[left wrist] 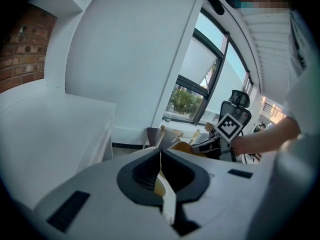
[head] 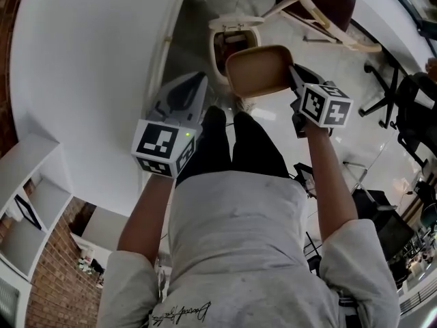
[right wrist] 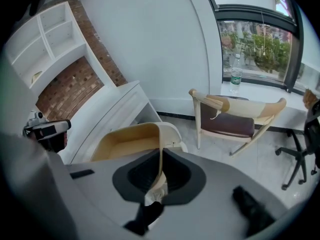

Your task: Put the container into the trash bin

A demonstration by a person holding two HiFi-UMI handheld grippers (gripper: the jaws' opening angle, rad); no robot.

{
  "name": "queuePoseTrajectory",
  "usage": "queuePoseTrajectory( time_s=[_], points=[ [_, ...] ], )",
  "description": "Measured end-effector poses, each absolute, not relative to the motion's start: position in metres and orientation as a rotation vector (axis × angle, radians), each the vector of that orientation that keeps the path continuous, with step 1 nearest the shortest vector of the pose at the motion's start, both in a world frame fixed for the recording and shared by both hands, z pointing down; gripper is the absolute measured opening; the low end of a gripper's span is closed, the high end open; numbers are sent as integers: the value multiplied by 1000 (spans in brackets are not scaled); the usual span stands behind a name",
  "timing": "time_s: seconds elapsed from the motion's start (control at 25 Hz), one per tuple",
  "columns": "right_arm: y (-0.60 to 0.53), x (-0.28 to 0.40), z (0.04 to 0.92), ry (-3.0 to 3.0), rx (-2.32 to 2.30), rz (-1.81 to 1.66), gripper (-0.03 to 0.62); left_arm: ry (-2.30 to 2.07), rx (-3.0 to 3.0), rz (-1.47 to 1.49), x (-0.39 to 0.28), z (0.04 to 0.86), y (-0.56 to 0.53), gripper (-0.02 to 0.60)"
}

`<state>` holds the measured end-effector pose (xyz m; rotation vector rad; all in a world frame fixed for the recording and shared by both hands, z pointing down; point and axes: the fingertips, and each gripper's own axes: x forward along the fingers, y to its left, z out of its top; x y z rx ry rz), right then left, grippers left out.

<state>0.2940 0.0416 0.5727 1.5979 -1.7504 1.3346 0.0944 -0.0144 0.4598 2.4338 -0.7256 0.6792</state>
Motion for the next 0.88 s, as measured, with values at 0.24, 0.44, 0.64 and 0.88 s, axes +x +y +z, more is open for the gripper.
queuePoseTrajectory(
  time_s=[0.24,0.44,0.64,0.88],
  points=[
    [44,296,596,-1727,1592,1376,37,-690,2404,710,95,483,-9,17],
    [37,304,609,-1712,1600,1378,37,-682,2399,718,99,498,-10,17],
    [33,310,618,-1705,1598,1367,37,-689,2389,708,102,509,-14,17],
    [29,308,641,-1700,1591,1376,37,-696,2381,700,105,522,-20,17]
  ],
)
